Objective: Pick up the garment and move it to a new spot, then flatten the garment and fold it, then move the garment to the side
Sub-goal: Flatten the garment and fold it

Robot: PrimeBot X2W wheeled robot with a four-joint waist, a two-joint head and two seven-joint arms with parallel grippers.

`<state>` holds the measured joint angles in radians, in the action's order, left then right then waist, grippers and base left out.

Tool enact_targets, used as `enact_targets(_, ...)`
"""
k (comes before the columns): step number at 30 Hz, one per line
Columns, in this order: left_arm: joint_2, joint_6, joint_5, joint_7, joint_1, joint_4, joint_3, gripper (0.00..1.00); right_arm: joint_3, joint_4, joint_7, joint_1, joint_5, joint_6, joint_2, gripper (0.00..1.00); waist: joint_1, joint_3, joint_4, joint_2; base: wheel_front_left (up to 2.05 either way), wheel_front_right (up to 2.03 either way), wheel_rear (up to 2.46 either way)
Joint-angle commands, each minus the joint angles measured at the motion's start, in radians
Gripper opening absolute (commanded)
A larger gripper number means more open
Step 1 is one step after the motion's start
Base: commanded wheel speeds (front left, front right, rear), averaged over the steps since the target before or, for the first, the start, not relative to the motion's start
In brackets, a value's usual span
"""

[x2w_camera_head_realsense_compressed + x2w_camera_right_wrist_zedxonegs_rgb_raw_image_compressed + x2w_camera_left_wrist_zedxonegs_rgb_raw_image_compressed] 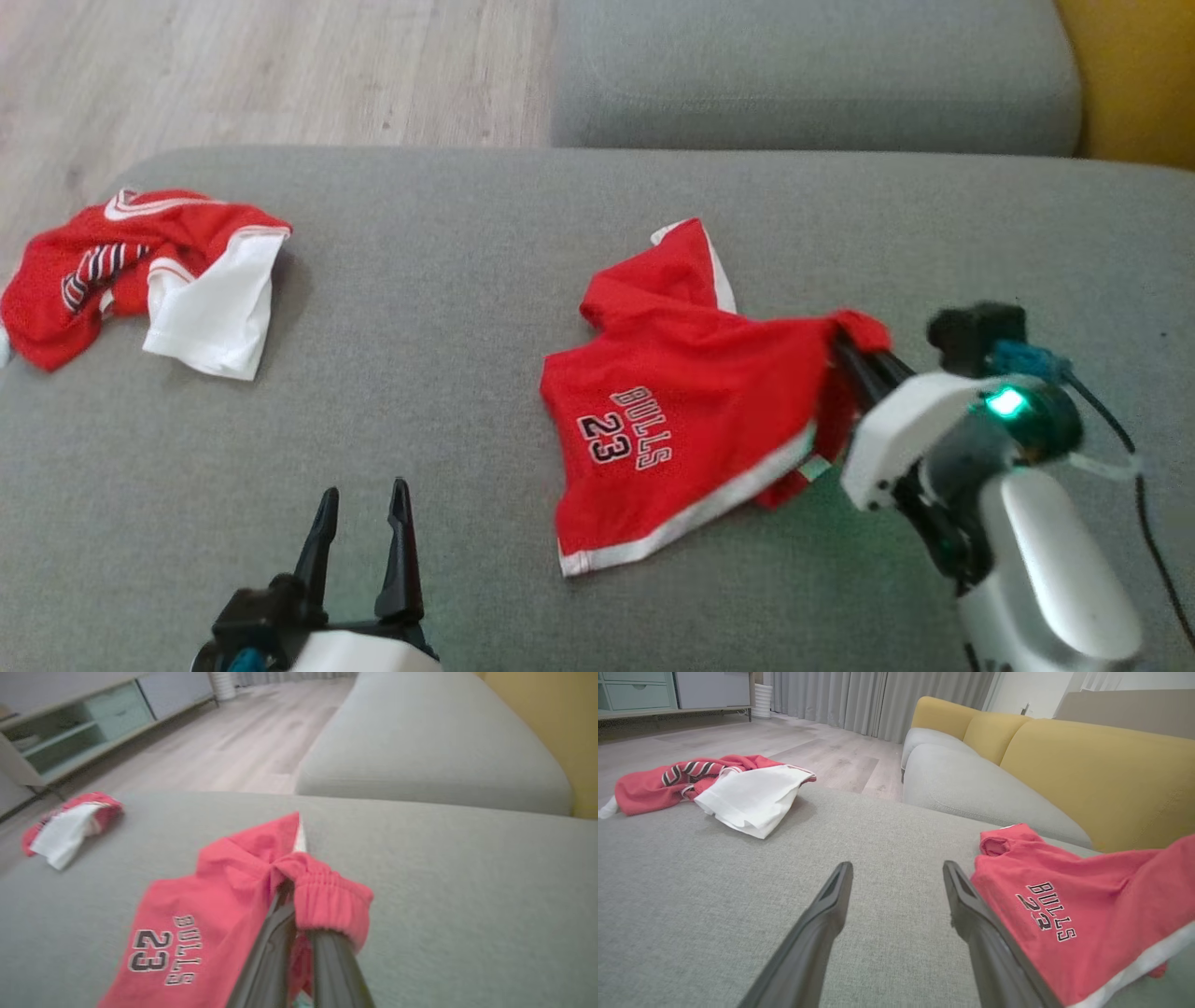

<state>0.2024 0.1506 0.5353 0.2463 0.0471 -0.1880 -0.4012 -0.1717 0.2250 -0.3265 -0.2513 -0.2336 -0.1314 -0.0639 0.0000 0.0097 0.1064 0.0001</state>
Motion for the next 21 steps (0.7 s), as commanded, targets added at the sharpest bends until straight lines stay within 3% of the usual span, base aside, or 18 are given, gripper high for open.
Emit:
enact_targets(1, 0.009, 0.003, -0.003, 0.001, -0.042, 0.031, 0.025, 1.00, 0.011, -0.026, -0.005, -0.036, 0.026, 0.001, 0.014, 0.00, 0.0000, 0.018, 0.001, -0.0001, 0.00, 0.00, 0.00)
enact_targets(10, -0.005, -0.008, -0.011, 0.001, -0.061, 0.018, -0.004, 1.00, 0.220, 0.077, 0.002, 0.013, 0.130, 0.001, 0.000, 0.00, 0.0000, 0.070, 0.012, -0.0001, 0.00, 0.00, 0.00)
enact_targets(21, -0.012, -0.018, -0.013, 0.005, -0.071, -0.001, -0.015, 1.00, 0.307, 0.105, 0.014, 0.072, 0.186, 0.001, -0.023, 0.00, 0.0000, 0.082, 0.001, -0.0001, 0.00, 0.00, 0.00)
